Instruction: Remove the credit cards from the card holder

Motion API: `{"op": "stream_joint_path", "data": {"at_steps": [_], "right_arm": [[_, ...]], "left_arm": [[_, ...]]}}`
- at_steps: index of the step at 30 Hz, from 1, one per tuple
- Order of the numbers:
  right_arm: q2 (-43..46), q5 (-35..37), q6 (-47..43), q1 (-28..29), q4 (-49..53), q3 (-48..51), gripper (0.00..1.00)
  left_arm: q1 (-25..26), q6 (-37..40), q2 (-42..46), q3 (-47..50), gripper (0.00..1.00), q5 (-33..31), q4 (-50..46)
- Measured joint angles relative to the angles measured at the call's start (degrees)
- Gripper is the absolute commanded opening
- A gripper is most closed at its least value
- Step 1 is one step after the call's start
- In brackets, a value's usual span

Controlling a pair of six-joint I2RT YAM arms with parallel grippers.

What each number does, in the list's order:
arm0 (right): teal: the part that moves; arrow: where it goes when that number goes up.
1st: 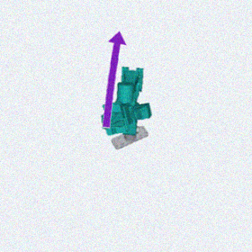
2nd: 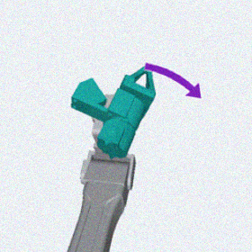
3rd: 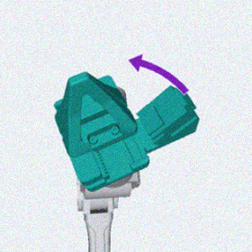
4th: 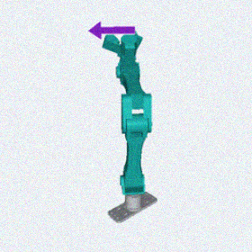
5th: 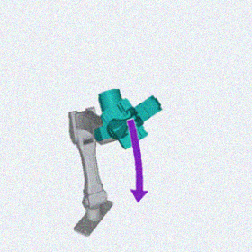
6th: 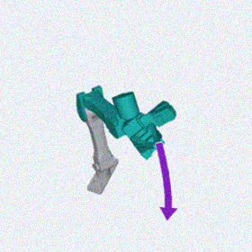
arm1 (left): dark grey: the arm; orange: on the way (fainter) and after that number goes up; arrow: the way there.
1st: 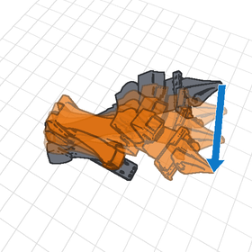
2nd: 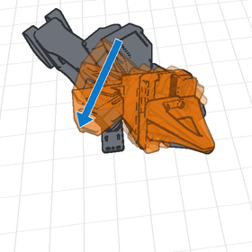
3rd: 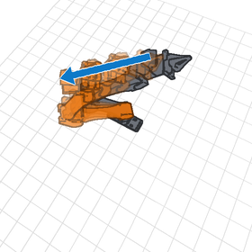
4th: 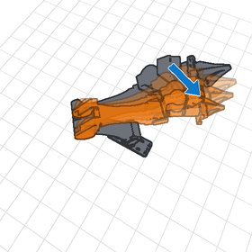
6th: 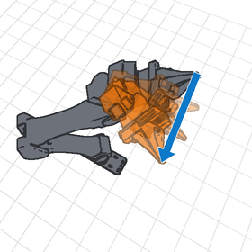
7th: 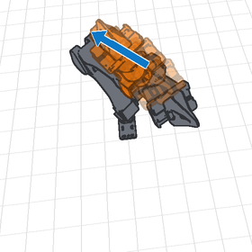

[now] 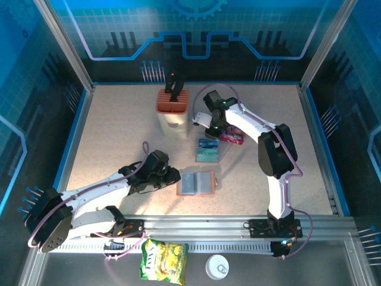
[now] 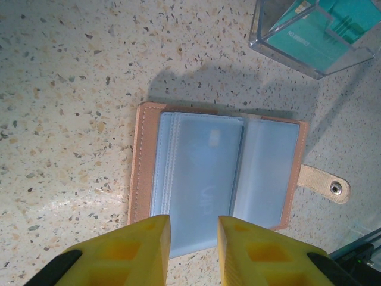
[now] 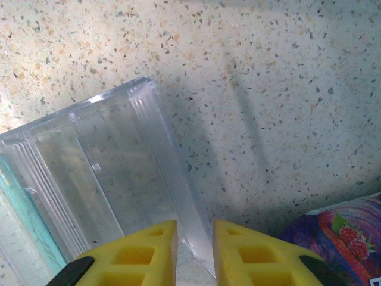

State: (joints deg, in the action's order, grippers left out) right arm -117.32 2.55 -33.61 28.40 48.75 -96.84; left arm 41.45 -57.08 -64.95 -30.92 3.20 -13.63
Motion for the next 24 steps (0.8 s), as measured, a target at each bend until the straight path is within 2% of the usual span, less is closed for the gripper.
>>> {"op": "stream_joint_path", "data": {"at_steps": [7, 15, 24], "right_arm": [[2.4, 0.9, -0.9, 1.0, -0.3, 1.9, 0.31], [3.4, 3.1, -2.0, 2.5, -1.0, 5.1, 0.33], [3.8, 4.9, -2.0, 2.4, -3.0, 5.0, 0.40]], "left_arm": [[0.0, 0.0, 0.0, 0.0, 0.27, 0.0, 0.2], [0.0, 0.0, 0.0, 0.0, 0.27, 0.0, 0.3], [0.0, -0.4, 0.6, 1.0, 0.27, 0.0, 0.6]]}}
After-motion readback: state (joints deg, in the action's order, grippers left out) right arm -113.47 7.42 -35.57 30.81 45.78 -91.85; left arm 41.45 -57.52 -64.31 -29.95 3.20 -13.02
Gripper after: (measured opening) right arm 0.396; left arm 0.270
